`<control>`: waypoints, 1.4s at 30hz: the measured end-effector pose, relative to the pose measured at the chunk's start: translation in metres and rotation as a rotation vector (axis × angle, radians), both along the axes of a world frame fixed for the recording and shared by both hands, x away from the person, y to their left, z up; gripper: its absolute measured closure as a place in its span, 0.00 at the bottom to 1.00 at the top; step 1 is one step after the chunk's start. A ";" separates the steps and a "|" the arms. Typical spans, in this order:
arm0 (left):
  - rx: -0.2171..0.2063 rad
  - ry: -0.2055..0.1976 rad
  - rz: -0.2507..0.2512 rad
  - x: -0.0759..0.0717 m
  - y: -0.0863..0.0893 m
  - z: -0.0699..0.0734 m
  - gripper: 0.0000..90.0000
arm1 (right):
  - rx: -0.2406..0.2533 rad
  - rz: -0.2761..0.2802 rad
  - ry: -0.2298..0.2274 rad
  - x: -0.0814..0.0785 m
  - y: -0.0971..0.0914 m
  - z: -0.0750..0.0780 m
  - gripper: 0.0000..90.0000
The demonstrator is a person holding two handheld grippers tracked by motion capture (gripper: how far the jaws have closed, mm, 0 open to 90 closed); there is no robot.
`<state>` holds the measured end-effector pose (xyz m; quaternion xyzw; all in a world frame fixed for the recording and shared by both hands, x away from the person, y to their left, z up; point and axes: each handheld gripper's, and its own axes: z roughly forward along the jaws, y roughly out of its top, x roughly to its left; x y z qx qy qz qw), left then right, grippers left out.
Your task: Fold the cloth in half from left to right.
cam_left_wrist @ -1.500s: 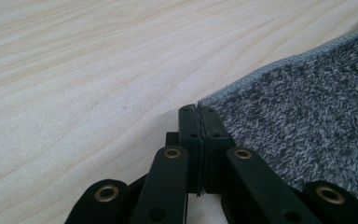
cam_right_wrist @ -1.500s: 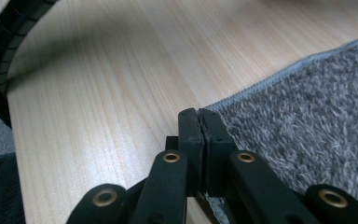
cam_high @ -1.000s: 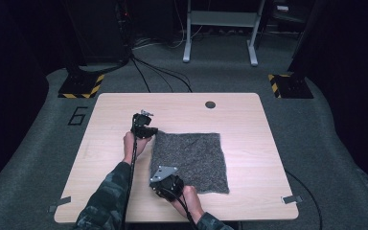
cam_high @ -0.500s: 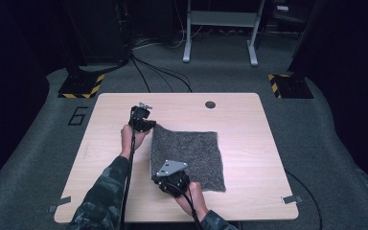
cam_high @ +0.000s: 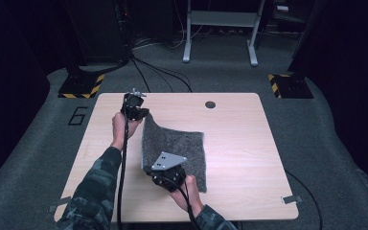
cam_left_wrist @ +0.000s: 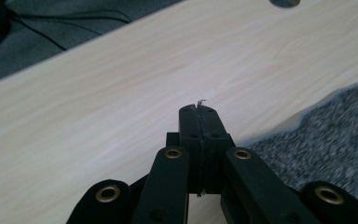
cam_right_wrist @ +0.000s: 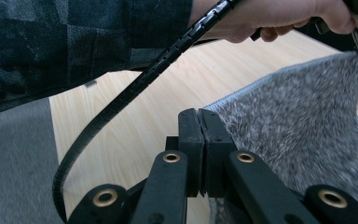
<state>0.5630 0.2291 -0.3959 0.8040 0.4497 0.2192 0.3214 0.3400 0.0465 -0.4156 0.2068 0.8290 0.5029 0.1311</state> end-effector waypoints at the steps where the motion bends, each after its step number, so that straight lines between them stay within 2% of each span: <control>1: 0.001 -0.004 -0.004 0.000 -0.001 0.004 1.00 | 0.012 -0.004 -0.006 0.000 -0.003 0.002 0.99; 3: 0.016 -0.018 -0.017 0.000 -0.006 0.009 1.00 | 0.027 -0.015 0.003 -0.001 -0.009 0.002 0.99; 4: 0.041 -0.019 -0.035 -0.001 -0.016 0.011 1.00 | 0.035 -0.025 0.015 -0.003 -0.016 0.000 0.99; 7: 0.042 -0.012 -0.057 -0.001 -0.026 0.010 1.00 | 0.025 -0.034 0.014 -0.005 -0.021 -0.002 0.99; 10: 0.042 -0.006 -0.094 0.001 -0.050 0.007 1.00 | 0.007 -0.052 0.028 -0.008 -0.031 -0.010 0.99; 11: 0.042 -0.006 -0.094 0.001 -0.050 0.007 1.00 | 0.005 -0.060 0.031 -0.009 -0.033 -0.012 0.99; 12: 0.049 -0.004 -0.112 0.002 -0.062 0.006 1.00 | 0.000 -0.062 0.030 -0.010 -0.036 -0.013 0.99; 13: 0.049 -0.004 -0.112 0.002 -0.062 0.006 1.00 | 0.000 -0.062 0.030 -0.010 -0.036 -0.013 0.99; 16: 0.054 0.004 -0.144 0.004 -0.079 0.003 1.00 | -0.010 -0.097 0.040 -0.012 -0.048 -0.019 0.99; 23: 0.051 0.020 -0.170 0.006 -0.097 -0.003 1.00 | -0.020 -0.130 0.063 -0.016 -0.066 -0.028 0.98; 25: 0.051 0.024 -0.186 0.007 -0.107 -0.008 1.00 | -0.016 -0.147 0.084 -0.017 -0.073 -0.034 0.98; 37: 0.056 0.049 -0.232 0.008 -0.138 -0.024 0.99 | -0.048 -0.192 0.117 -0.021 -0.088 -0.051 0.98; 42: 0.066 0.066 -0.244 0.010 -0.150 -0.031 0.99 | -0.040 -0.221 0.159 -0.020 -0.102 -0.059 0.98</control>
